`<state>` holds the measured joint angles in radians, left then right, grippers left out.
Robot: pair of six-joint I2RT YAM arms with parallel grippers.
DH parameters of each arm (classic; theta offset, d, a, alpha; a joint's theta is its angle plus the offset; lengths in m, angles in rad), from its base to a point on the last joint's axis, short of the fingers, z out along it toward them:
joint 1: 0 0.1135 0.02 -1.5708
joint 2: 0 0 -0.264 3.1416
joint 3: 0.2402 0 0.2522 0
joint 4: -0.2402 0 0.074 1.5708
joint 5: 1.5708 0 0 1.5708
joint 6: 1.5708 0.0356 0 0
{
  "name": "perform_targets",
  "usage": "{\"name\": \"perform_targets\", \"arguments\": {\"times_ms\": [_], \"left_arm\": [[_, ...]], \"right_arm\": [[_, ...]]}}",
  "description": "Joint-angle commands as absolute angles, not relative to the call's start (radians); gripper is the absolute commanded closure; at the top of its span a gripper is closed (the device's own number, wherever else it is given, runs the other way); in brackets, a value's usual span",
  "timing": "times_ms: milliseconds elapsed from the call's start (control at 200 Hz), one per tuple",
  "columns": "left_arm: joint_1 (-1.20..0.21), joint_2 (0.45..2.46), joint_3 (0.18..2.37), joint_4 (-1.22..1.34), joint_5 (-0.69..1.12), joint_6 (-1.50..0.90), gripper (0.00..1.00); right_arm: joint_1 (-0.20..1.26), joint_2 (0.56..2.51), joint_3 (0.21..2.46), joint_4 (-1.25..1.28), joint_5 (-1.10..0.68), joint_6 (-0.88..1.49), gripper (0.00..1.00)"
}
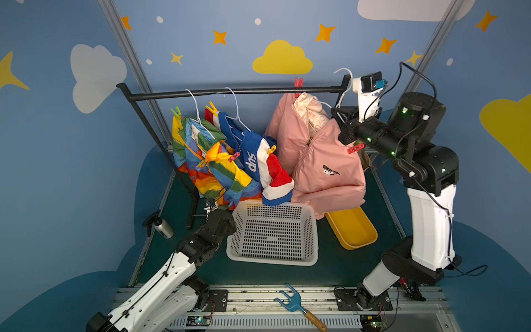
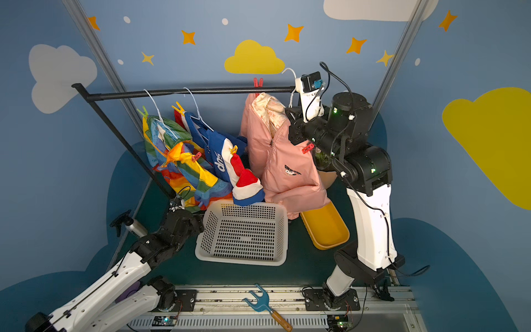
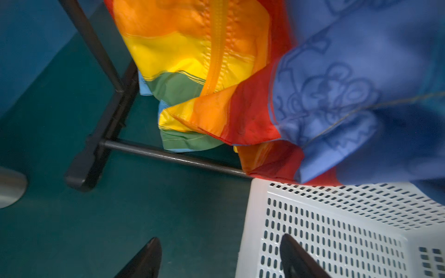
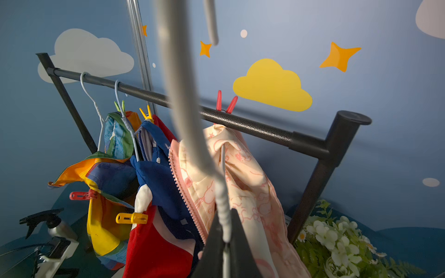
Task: Remove the clothespins securing jackets to the hanger
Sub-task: Pick up the hanger from the clothesline.
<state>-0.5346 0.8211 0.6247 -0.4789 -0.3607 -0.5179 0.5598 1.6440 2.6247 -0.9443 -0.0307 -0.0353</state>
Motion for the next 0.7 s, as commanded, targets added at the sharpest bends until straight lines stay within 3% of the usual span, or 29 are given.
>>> {"name": "perform_targets", "arguments": {"times_ms": [0,310,696], "left_arm": [[-0.53,0.825,0.633,-0.447,-0.249,-0.519,0.23],[-0.529,0.829,0.626,-0.444,-0.189,-0.53,0.24],[-0.539,0.916,0.639,-0.524,-0.121,-0.598,0.35]], "right_arm": [[0.576,1.554,2.644,-0.847,-0.051,-0.042,1.0],[0.591,1.459,2.652,-0.824,0.036,-0.113,1.0],[0.589,1.461,2.659,-0.779,0.077,-0.171,1.0]]}}
